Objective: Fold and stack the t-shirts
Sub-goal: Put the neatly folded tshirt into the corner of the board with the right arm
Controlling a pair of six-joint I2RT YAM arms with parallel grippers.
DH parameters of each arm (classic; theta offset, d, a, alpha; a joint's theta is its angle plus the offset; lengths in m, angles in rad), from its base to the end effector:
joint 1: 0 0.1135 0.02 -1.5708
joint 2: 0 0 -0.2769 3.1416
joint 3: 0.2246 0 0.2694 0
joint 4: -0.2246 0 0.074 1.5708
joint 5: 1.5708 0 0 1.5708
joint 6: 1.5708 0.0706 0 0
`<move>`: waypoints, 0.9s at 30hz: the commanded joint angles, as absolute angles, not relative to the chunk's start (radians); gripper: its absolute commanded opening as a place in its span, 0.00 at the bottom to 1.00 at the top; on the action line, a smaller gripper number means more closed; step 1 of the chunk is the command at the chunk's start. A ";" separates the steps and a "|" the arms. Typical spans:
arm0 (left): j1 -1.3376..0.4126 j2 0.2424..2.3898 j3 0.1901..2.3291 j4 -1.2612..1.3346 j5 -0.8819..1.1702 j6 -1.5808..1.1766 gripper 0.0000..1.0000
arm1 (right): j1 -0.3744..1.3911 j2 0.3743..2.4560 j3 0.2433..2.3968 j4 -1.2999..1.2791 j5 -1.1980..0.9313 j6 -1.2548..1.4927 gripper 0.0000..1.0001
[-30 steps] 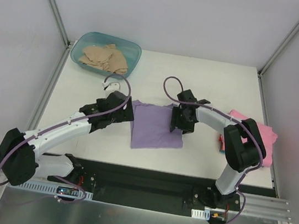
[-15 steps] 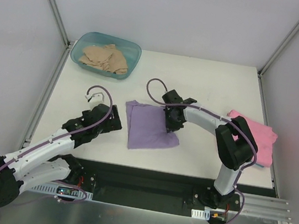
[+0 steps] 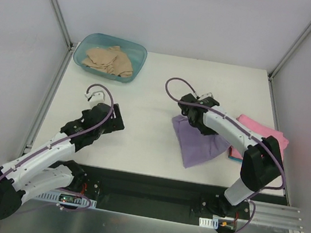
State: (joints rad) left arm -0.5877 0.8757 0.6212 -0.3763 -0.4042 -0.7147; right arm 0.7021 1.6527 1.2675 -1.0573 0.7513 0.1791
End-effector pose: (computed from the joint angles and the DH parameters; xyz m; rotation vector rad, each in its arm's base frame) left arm 0.2019 -0.1012 0.2362 -0.3595 2.1301 -0.3114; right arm 0.2790 0.1729 0.2218 -0.6041 2.5103 -0.8500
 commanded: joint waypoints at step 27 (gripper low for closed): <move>-0.537 0.811 0.600 -0.396 -0.494 -0.664 0.99 | 0.486 1.419 1.660 -1.316 0.942 -0.035 0.01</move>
State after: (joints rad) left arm -0.5480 0.8040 0.5770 -0.3901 -0.4583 -0.6868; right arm 0.5102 1.4830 1.5806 -1.3056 0.9520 0.0540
